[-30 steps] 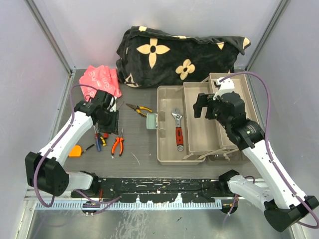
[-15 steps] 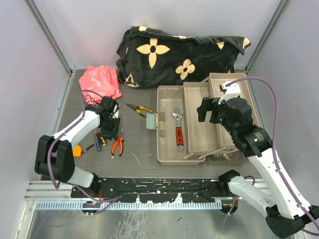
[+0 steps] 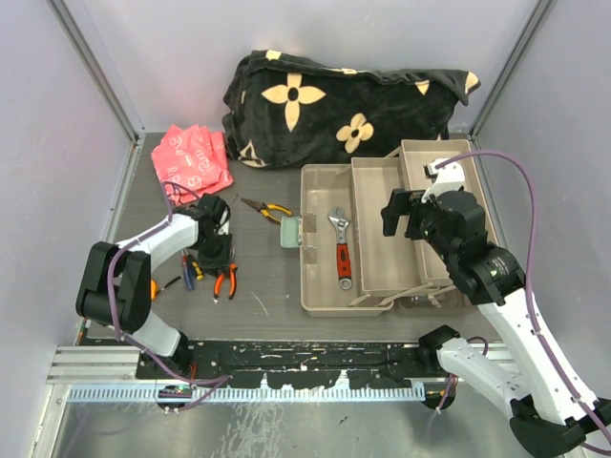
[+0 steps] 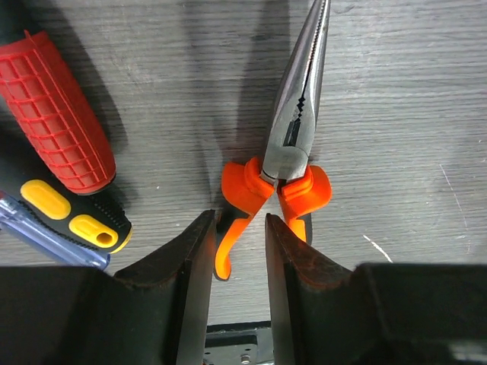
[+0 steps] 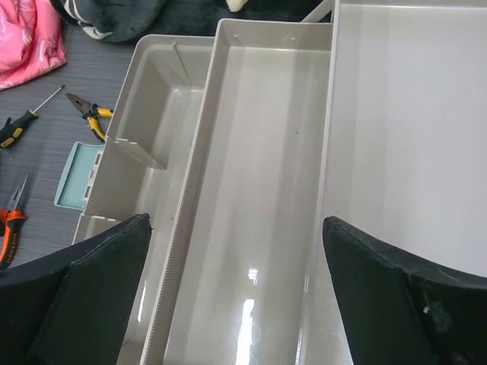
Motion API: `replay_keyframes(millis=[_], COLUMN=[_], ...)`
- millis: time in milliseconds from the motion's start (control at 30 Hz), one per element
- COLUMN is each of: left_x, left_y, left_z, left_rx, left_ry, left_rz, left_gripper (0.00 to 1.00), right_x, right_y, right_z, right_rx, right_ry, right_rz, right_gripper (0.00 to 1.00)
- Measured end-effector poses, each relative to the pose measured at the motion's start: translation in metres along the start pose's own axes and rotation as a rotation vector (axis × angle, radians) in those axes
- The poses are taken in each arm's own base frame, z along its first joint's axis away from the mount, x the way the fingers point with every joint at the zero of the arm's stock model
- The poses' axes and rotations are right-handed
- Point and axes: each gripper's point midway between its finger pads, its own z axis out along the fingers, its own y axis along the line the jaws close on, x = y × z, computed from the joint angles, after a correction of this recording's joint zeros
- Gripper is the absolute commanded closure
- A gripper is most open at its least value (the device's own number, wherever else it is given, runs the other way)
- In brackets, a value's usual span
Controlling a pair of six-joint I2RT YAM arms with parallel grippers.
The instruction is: Pack the tool kit
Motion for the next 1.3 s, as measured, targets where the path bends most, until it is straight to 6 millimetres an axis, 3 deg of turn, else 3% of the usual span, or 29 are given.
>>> replay_keyframes(millis=[167,267,300,633,733,800,867,1000,1100,1167,1300], left_x=[0.005,0.011,0.011,0.008,-0.005,-0.022,-0.04,-0.086,-0.102,-0.104,-0.112], left_y=[-0.001,-0.002,-0.003,-0.008,-0.015,-0.023,-0.031,-0.059,-0.088,-0.103,-0.136], left_z=[0.007,0.012,0.012,0.005,-0.015,-0.039,-0.069,-0.147,-0.189,-0.201,-0.202], left_rx=[0.012,0.018,0.022,0.039,0.06,0.088,0.115,0.189,0.254,0.294,0.353], left_ry=[0.008,0.031,0.035,0.073,0.051,-0.002,-0.072,-0.28,-0.4,-0.42,-0.382], left_rz=[-0.026,-0.042,-0.047,-0.032,-0.022,-0.014,-0.004,0.036,0.089,0.106,0.131], left_gripper=[0.71,0.98,1.0,1.0,1.0,1.0,1.0,1.0,1.0,1.0,1.0], right_x=[-0.001,-0.001,-0.001,-0.002,-0.001,-0.001,-0.001,-0.006,-0.009,-0.012,-0.018], right_y=[-0.003,-0.004,-0.004,-0.006,-0.006,-0.006,-0.006,-0.005,-0.005,-0.005,-0.005], right_z=[-0.001,-0.001,-0.001,-0.002,-0.001,0.0,0.0,-0.003,-0.007,-0.012,-0.022], right_rx=[0.014,0.02,0.022,0.035,0.035,0.035,0.034,0.03,0.026,0.022,0.014], right_ry=[-0.007,-0.008,-0.009,-0.013,-0.01,-0.006,-0.004,-0.019,-0.037,-0.051,-0.088], right_rz=[0.004,0.007,0.008,0.008,0.008,0.007,0.006,0.012,0.023,0.033,0.065], right_gripper=[0.0,0.0,0.0,0.0,0.0,0.0,0.0,0.0,0.0,0.0,0.0])
